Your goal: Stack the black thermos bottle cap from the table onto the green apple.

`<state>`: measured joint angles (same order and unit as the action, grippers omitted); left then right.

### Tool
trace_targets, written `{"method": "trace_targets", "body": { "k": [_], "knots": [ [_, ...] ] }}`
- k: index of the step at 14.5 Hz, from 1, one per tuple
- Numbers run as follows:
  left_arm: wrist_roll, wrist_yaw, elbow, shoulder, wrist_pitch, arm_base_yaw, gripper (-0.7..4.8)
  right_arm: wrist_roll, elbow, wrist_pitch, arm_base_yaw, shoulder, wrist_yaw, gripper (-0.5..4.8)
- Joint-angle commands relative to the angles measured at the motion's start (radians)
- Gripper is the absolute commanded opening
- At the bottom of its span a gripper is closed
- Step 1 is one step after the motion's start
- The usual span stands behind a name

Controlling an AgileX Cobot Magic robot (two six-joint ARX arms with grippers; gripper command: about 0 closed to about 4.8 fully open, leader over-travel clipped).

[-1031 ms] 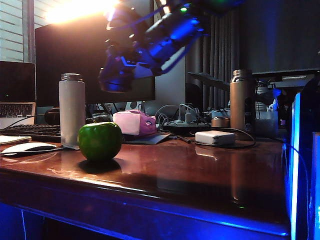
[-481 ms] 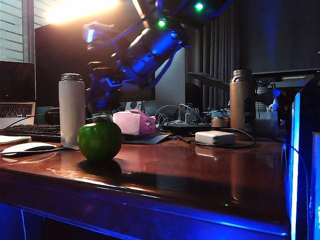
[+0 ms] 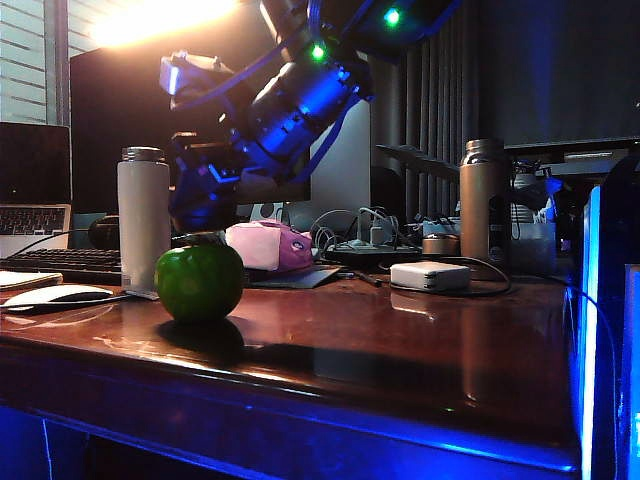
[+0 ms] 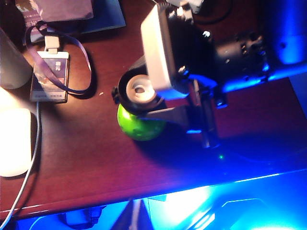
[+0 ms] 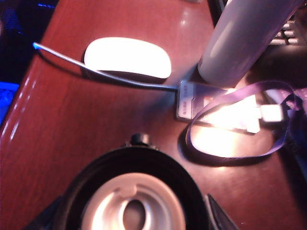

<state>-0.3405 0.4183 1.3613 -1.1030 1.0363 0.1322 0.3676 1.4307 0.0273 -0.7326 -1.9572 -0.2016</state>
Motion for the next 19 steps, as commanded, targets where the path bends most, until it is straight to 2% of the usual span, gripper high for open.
{"method": "trace_targets", "body": {
  "k": [1, 6, 19],
  "knots": [
    [-0.001, 0.005, 0.005, 0.002, -0.005, 0.000, -0.03, 0.003, 0.007, 0.010, -0.016, -0.024, 0.001, 2.75],
    [-0.001, 0.005, 0.005, 0.002, -0.005, 0.000, -0.03, 0.003, 0.007, 0.002, -0.015, -0.037, 0.081, 2.75],
    [0.000, 0.005, 0.005, 0.002, -0.005, 0.000, -0.03, 0.003, 0.007, -0.066, 0.001, -0.023, 0.068, 2.74]
  ]
}}
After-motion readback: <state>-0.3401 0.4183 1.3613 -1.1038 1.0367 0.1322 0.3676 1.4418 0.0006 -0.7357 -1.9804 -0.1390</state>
